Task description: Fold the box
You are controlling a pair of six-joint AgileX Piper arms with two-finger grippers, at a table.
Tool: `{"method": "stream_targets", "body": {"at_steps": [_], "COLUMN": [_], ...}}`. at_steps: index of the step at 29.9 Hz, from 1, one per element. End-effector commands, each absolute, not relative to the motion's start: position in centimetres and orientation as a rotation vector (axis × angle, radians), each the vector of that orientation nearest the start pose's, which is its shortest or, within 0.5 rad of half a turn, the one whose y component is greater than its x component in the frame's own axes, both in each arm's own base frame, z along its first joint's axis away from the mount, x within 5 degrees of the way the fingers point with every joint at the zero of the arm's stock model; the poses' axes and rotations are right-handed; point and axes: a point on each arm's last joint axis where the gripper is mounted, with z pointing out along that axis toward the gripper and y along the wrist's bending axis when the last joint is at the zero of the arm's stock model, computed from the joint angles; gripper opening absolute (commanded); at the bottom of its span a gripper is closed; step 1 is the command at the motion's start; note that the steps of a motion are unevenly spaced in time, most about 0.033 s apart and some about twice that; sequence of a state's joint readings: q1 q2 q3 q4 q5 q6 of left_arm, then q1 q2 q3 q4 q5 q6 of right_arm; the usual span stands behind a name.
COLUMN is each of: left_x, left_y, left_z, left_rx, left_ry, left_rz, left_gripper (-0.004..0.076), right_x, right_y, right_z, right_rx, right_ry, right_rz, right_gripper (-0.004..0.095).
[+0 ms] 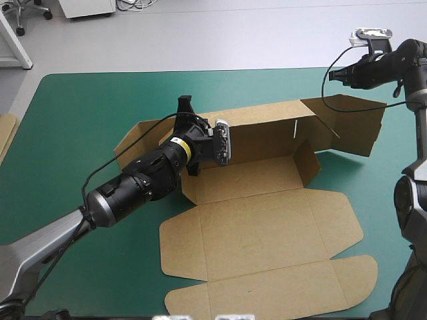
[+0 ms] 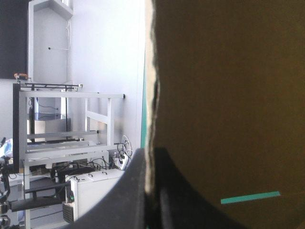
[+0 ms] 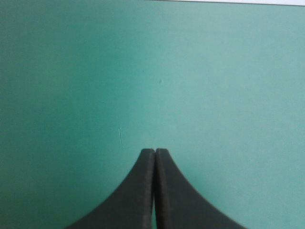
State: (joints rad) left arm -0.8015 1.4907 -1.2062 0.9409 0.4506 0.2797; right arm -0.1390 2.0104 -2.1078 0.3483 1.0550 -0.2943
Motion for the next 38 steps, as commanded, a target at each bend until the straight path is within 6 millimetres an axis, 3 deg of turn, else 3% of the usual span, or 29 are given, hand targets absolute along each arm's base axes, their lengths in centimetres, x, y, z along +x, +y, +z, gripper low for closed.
{"method": "stream_targets", "body": {"at_steps": [1,18,30,38], "left_x": [25.6,26.4,26.5,26.1], "left_y": [-22.6,-23.0,-22.8,-22.4], "left_z": [35.6,34.2,32.9,33.1], "left_rx": [1.560,1.524,1.545,1.547], "left_ry": [1.202,1.191,1.182,1.167], "left_rz": [0.597,0.656,0.703,0.709], "left_gripper": [-0.0010,-0.0010,-0.0010,-0.0010], "right_x": [44.3,42.9,41.9,39.6], "right_y": [-4.0,-6.3,-5.6,-4.6], "right_z": [39.7,37.4,38.8,36.5], "right_rx": [-0.122,-0.118,-0.214,-0.234], "right_ry": [2.284,2.395,2.342,2.324], "right_rz": [0.250,0.471,0.532,0.580], "right_gripper": [-0.0019,-0.0019,-0.0018,-0.0018]}}
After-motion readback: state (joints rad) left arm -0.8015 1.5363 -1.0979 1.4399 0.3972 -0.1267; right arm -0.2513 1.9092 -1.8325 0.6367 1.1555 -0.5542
